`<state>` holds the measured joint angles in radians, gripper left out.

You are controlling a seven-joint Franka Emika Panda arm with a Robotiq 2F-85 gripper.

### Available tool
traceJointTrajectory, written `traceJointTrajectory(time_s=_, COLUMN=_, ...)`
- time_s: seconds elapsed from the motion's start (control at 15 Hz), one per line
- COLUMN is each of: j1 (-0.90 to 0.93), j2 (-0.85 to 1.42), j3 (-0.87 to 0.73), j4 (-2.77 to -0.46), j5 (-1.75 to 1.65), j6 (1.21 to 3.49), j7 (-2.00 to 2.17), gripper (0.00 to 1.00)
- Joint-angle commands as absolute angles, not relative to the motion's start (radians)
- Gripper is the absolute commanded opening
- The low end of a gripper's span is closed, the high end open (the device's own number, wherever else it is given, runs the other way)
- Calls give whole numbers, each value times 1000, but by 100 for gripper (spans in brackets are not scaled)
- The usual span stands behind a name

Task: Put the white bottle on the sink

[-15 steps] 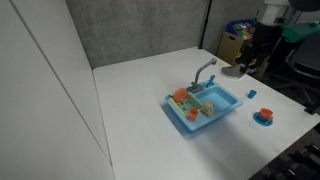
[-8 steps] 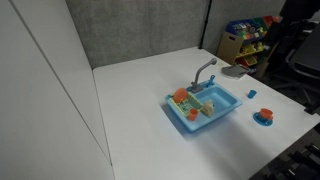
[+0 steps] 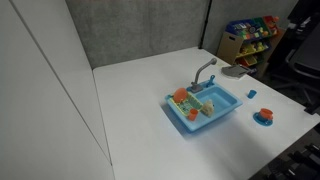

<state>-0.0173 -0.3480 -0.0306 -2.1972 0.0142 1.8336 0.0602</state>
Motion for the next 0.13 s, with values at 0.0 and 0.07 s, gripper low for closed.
traceJointTrajectory(time_s=0.0, j1=-23, j2=-350, j3=-26, j4=-2194, j5=16, j6=1828, j7=56, gripper=100)
traceJointTrajectory(time_s=0.07, j1=-23, j2=-350, j3=-26, j4=-2194, j5=16, j6=1827, j7=54, gripper=100)
